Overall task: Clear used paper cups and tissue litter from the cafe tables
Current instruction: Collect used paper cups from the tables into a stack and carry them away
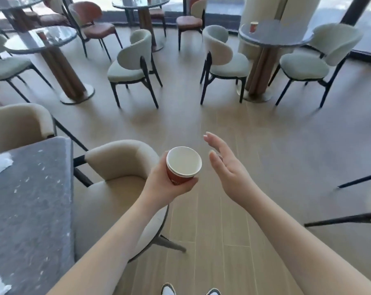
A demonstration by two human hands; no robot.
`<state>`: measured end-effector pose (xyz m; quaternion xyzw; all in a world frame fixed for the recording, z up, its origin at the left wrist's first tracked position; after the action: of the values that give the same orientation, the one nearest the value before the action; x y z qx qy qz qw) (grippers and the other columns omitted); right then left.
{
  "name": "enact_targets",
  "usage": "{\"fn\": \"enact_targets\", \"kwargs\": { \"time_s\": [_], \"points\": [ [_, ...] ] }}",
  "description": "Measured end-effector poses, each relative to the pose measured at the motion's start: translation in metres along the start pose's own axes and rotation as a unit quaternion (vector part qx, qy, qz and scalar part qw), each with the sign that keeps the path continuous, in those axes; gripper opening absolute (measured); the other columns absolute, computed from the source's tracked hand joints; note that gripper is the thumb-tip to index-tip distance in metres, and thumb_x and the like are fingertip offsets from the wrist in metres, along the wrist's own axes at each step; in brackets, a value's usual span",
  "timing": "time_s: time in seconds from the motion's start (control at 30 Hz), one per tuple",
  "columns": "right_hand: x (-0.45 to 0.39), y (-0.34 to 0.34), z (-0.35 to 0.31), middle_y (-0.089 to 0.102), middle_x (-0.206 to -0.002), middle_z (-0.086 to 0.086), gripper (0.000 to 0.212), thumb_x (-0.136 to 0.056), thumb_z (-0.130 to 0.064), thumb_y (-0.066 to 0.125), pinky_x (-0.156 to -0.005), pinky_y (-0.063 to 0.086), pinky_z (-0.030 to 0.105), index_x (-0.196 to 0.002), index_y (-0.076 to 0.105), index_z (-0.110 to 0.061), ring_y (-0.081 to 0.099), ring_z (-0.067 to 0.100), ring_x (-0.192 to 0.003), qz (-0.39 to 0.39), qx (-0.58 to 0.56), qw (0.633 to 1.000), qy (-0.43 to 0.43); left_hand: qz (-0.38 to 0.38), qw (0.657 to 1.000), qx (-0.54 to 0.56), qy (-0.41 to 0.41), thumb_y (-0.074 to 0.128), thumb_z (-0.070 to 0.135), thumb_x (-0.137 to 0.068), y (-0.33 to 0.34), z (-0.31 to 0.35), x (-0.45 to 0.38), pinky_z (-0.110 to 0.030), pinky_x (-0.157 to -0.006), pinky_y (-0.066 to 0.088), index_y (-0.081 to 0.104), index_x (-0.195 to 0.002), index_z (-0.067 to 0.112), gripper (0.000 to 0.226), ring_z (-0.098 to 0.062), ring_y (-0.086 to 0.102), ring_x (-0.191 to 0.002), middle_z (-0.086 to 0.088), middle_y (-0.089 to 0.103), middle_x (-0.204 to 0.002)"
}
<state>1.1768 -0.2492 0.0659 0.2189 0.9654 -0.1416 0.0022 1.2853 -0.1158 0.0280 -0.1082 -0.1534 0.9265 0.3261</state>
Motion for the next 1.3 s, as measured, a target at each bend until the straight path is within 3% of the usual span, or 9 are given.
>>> {"fn": "enact_targets", "kwargs": {
  "time_s": [0.17,0.23,0.3,0.47,0.7,0.87,1.0,1.23,1.3],
  "points": [
    [0.0,-0.066,0.028,0.039,-0.155,-0.011,0.061,-0.099,-0.05,0.036,-0.099,0.026,-0.002,-0.153,0.034,-0.023,0.035,-0.028,-0.125,0.064,-0.025,0.997,0.018,-0.063,0.998,-0.007,0.027,0.089,0.049,-0.06,0.068,0.02,-0.042,-0.003,-0.081,0.045,0.051,-0.109,0.06,0.063,0.012,0.063,-0.102,0.038,0.066,-0.106],
    [-0.003,-0.085,0.042,0.04,-0.154,-0.014,0.059,-0.102,-0.05,0.037,-0.099,0.027,-0.002,-0.154,0.033,-0.024,0.036,-0.026,-0.127,0.084,-0.037,0.995,0.032,-0.083,0.996,0.002,0.035,0.092,0.04,-0.062,0.092,0.025,-0.06,0.0,-0.079,0.043,0.052,-0.111,0.054,0.064,0.016,0.062,-0.1,0.041,0.065,-0.104],
    [-0.009,-0.103,0.053,0.039,-0.153,-0.017,0.057,-0.1,-0.046,0.039,-0.099,0.03,0.0,-0.153,0.033,-0.026,0.037,-0.024,-0.128,0.1,-0.04,0.993,0.044,-0.1,0.994,0.025,0.034,0.089,0.047,-0.06,0.116,0.03,-0.081,-0.002,-0.079,0.044,0.053,-0.112,0.051,0.064,0.013,0.064,-0.1,0.038,0.067,-0.105],
    [-0.039,-0.154,0.067,0.035,-0.154,-0.023,0.059,-0.099,-0.05,0.04,-0.12,0.024,0.021,-0.154,0.032,-0.029,0.029,-0.009,-0.143,0.143,0.062,0.987,0.049,-0.143,0.987,0.054,0.046,0.087,0.049,-0.061,0.166,0.038,-0.135,-0.004,-0.078,0.047,0.055,-0.115,0.049,0.063,0.009,0.067,-0.101,0.031,0.069,-0.108],
    [-0.089,-0.21,0.084,0.038,-0.154,-0.025,0.052,-0.098,-0.049,0.041,-0.118,0.028,0.021,-0.148,0.036,-0.036,0.036,-0.007,-0.14,0.196,0.024,0.978,0.069,-0.18,0.98,0.051,0.07,0.089,0.039,-0.065,0.21,0.052,-0.214,-0.004,-0.078,0.046,0.055,-0.119,0.042,0.064,0.008,0.066,-0.101,0.03,0.069,-0.108],
    [-0.126,-0.249,0.101,0.039,-0.153,-0.021,0.063,-0.096,-0.053,0.039,-0.119,0.033,0.035,-0.155,0.023,-0.036,0.04,0.008,-0.141,0.215,0.022,0.973,0.081,-0.193,0.977,0.059,0.068,0.086,0.05,-0.062,0.248,0.058,-0.261,-0.006,-0.079,0.048,0.055,-0.118,0.047,0.064,0.005,0.067,-0.103,0.029,0.069,-0.11],
    [-0.166,-0.293,0.123,0.04,-0.152,-0.021,0.06,-0.097,-0.054,0.036,-0.118,0.033,0.03,-0.154,0.018,-0.041,0.037,-0.006,-0.138,0.22,0.019,0.972,0.08,-0.196,0.977,0.056,0.059,0.086,0.05,-0.062,0.29,0.059,-0.306,-0.005,-0.08,0.046,0.055,-0.117,0.047,0.064,0.008,0.066,-0.104,0.031,0.068,-0.111],
    [-0.233,-0.396,0.167,0.039,-0.154,-0.019,0.064,-0.096,-0.056,0.037,-0.115,0.033,0.028,-0.156,0.021,-0.037,0.04,0.007,-0.14,0.215,0.018,0.973,0.08,-0.183,0.981,0.034,0.062,0.085,0.052,-0.061,0.369,0.082,-0.4,-0.004,-0.079,0.046,0.05,-0.107,0.068,0.06,0.011,0.064,-0.102,0.035,0.067,-0.109],
    [-0.25,-0.428,0.177,0.04,-0.153,-0.018,0.065,-0.096,-0.056,0.038,-0.112,0.033,0.024,-0.156,0.023,-0.036,0.041,0.007,-0.138,0.214,0.01,0.973,0.082,-0.179,0.981,0.035,0.059,0.085,0.051,-0.062,0.389,0.091,-0.423,-0.004,-0.079,0.046,0.051,-0.108,0.065,0.059,0.01,0.065,-0.102,0.034,0.067,-0.108]
  ]
}}
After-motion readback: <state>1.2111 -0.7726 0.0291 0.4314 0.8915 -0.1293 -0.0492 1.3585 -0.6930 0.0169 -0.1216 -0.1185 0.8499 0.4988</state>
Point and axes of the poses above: each hand's wrist, its own x-axis away from the middle knuckle, its own y-axis out of the palm, z = x × y, the point moved 9 cm from there along -x, towards the middle knuckle
